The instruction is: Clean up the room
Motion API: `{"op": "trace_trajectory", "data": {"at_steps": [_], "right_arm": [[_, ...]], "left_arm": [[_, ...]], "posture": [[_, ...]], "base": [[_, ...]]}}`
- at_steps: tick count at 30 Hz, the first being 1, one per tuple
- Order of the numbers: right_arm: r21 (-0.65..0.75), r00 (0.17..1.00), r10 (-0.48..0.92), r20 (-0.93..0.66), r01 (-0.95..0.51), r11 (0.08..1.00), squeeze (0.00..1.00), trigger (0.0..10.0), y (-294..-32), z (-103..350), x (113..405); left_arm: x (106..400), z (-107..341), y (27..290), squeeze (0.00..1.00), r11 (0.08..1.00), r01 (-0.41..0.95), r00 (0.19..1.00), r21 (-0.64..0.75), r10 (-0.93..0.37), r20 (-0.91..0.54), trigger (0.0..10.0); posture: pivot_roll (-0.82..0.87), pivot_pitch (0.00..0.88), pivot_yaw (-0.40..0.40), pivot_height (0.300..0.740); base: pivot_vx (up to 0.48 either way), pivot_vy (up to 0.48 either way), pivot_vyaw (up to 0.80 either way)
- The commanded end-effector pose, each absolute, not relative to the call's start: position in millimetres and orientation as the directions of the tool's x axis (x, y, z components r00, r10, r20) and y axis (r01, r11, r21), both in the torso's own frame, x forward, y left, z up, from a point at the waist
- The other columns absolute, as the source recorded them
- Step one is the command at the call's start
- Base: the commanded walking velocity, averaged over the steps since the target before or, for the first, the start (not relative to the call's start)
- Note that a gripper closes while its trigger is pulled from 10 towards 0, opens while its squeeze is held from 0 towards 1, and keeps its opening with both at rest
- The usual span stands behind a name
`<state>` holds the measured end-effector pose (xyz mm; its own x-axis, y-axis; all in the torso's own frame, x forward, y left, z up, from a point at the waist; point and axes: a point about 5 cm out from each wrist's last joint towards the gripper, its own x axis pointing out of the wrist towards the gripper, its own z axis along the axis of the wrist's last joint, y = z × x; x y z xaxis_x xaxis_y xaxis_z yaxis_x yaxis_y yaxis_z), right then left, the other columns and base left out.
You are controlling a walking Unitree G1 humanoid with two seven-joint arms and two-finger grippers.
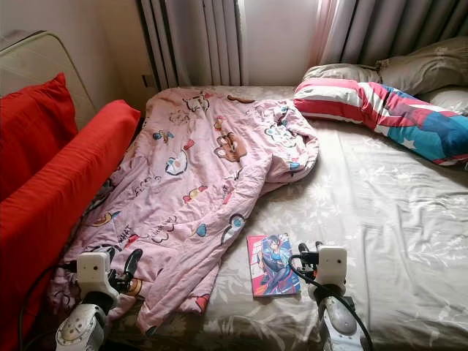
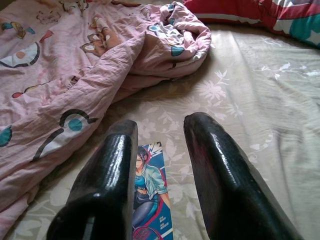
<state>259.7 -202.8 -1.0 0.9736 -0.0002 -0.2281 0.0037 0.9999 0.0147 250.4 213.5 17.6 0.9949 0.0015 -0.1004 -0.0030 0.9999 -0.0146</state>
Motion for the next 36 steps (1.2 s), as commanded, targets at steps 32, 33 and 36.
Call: {"op": "trace_trajectory", "data": {"at_steps": [32, 33, 36], "right_arm": [[0.004, 0.971, -0.011, -0.240, 0.012, 1.000, 0.00, 10.0, -196.4, -0.7, 262.9], [0.004, 0.971, -0.012, -0.240, 0.013, 1.000, 0.00, 10.0, -196.5, -0.6, 263.1], [0.006, 0.972, -0.014, -0.236, 0.016, 1.000, 0.00, 10.0, -196.5, 0.0, 263.5]], "left_arm": [[248.1, 15.4, 210.1, 0.00, 1.000, 0.017, 0.991, -0.019, -0.019, -0.133, 10.0], [248.3, 15.6, 210.1, 0.00, 1.000, 0.016, 0.991, -0.020, -0.019, -0.133, 10.0], [248.8, 16.4, 210.0, 0.00, 1.000, 0.015, 0.991, -0.021, -0.017, -0.132, 10.0]], "posture": [[-0.05, 0.000, 0.019, 0.672], [-0.05, 0.000, 0.020, 0.672], [-0.05, 0.000, 0.020, 0.672]], "base": [[0.000, 0.000, 0.00], [0.000, 0.000, 0.00], [0.000, 0.000, 0.00]]}}
